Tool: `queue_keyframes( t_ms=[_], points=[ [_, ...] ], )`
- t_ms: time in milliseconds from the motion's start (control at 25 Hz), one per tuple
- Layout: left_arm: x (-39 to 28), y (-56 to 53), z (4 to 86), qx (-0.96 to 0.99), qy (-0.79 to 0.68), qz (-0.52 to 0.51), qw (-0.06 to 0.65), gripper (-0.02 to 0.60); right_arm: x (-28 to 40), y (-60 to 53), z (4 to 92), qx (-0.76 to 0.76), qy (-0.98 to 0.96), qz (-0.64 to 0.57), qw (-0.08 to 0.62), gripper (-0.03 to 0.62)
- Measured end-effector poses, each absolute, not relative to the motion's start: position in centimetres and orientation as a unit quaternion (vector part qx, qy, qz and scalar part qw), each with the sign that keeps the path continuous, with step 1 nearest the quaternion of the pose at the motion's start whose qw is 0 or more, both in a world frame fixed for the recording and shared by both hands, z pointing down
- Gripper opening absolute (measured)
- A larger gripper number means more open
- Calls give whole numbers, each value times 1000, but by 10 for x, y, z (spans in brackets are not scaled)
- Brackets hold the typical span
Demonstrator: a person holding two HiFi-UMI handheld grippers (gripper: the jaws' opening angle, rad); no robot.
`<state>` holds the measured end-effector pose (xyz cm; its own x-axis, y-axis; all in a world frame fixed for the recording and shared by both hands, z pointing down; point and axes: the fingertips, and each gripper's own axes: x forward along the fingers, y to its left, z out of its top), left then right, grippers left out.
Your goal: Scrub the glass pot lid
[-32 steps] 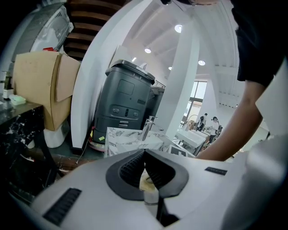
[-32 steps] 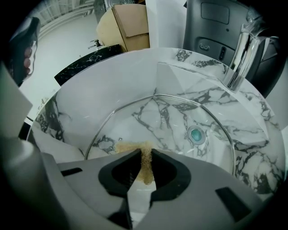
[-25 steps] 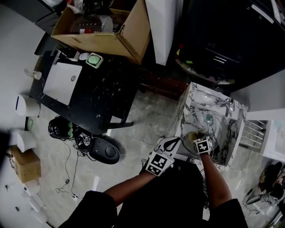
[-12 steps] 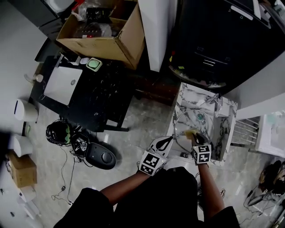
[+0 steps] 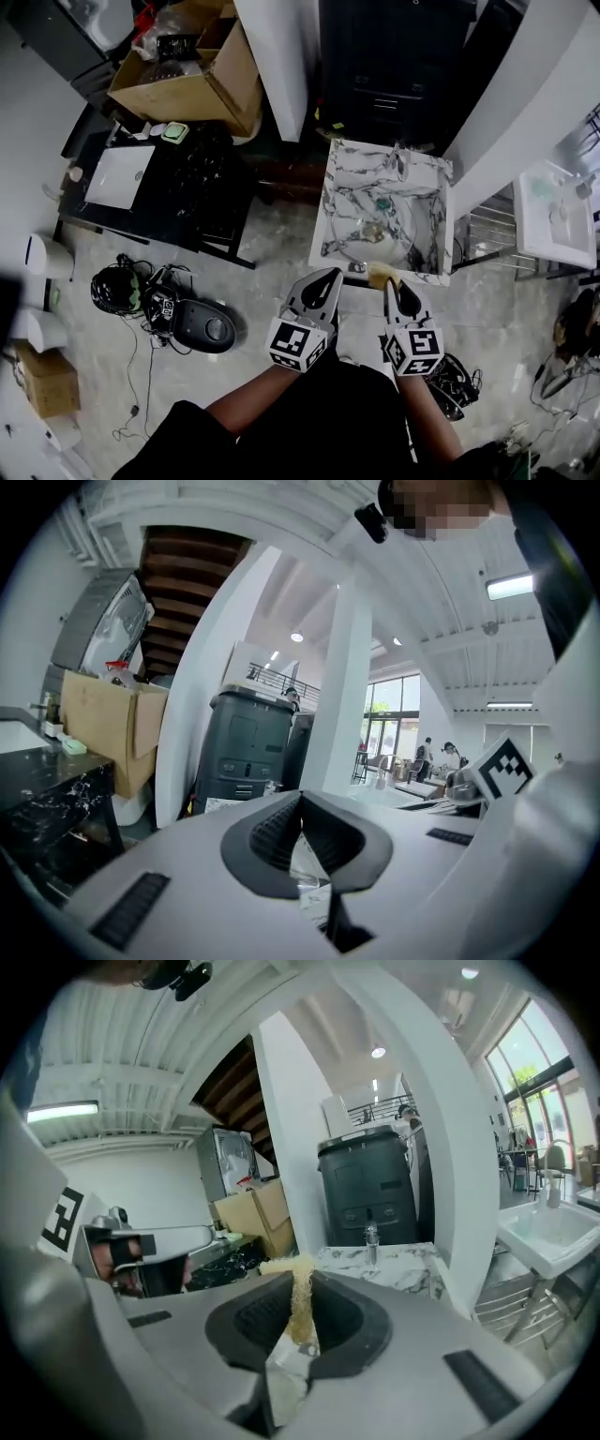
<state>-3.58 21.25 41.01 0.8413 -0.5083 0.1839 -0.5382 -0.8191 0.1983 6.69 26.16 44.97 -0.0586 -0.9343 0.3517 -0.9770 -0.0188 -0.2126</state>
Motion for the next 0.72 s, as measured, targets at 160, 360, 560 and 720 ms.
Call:
queue_keyframes(
  t_ms=[160,360,560,720],
  points=[
    [-36,283,401,952,-275,61,117,17,44,330,431,675,-714,175,53,64],
    [-49,355,423,949,-268,92,136,17,17,394,415,696,-704,134,53,64],
    [-51,394,407,956,-249,93,124,17,14,426,401,717,-682,138,43,64],
    [-43,402,393,962,-237,83,108,17,20,430,393,731,-669,131,47,64]
  ],
)
